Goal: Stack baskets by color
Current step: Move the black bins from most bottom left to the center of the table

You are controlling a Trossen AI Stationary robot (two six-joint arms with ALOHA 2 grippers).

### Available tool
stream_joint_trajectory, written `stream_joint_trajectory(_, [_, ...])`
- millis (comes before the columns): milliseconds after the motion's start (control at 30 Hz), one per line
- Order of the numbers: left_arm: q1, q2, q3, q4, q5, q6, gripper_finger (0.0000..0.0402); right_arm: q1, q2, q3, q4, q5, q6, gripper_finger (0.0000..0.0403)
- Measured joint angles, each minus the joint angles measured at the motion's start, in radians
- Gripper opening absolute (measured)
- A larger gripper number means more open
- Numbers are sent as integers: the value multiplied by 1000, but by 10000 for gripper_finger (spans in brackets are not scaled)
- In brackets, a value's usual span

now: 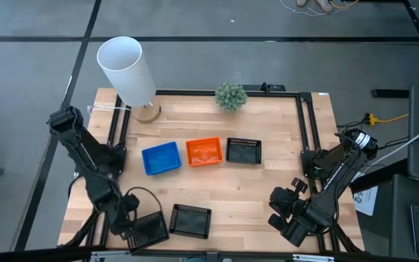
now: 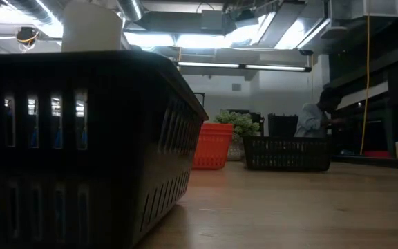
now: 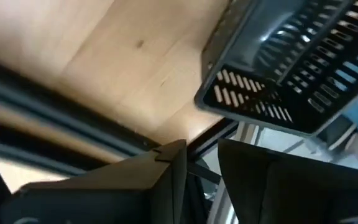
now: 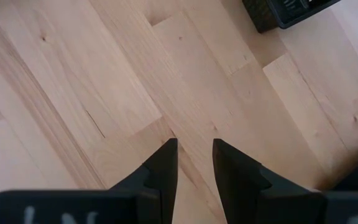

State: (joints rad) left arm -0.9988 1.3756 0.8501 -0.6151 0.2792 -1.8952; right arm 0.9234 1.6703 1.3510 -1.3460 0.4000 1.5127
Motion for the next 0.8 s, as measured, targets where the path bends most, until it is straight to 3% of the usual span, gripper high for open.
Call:
stream_joint_trajectory(267, [-88, 42, 2, 164, 21, -163, 8, 11, 0, 0, 0, 2, -5, 100])
stream_joint_trajectory(800, [-39, 174, 1, 157, 131, -37, 0, 23, 0, 0, 8, 10, -1, 100])
